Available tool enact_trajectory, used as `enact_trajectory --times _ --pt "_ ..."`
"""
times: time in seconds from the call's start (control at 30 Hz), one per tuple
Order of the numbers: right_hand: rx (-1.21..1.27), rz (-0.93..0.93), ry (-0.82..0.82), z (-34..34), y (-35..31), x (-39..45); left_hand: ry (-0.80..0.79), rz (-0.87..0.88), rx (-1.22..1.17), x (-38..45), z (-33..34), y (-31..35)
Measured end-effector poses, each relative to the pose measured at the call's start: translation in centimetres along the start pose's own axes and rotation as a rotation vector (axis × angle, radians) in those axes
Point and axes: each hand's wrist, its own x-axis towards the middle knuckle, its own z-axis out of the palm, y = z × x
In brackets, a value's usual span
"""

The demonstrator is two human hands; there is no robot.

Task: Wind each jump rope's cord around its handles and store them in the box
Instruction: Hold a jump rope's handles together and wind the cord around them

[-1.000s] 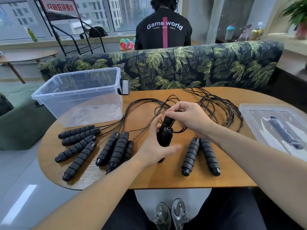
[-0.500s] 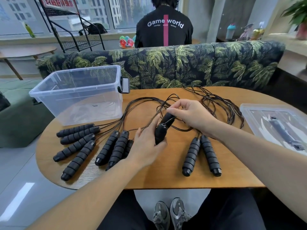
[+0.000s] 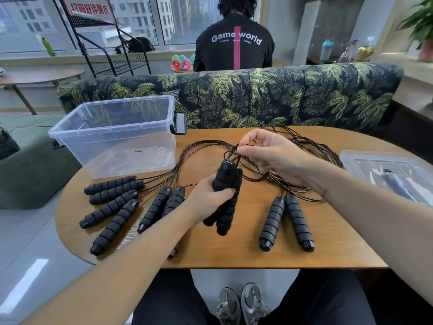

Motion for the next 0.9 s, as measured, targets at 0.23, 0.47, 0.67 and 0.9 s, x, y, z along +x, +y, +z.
enact_trajectory --times 0.23,0.47,0.67,0.9 --pt "-0.097 -0.021 0.072 -1.8 -0.9 0.2 -0.176 -0.109 -0.102 -0.4 -2.6 0.9" --pt "-0.142 0.032 0.044 -2.6 -0.6 -0.1 -0.335 -0.158 -0.194 -1.4 -3.0 0.7" --pt "-0.131 -0.036 0.174 -3.0 -0.4 -0.1 -0.371 -0.146 -0.421 -1.4 -3.5 0.2" --pt "-0.549 0.051 0.082 -2.4 0.4 -0.6 0.122 -0.030 -0.534 -0.7 -2.8 0.0"
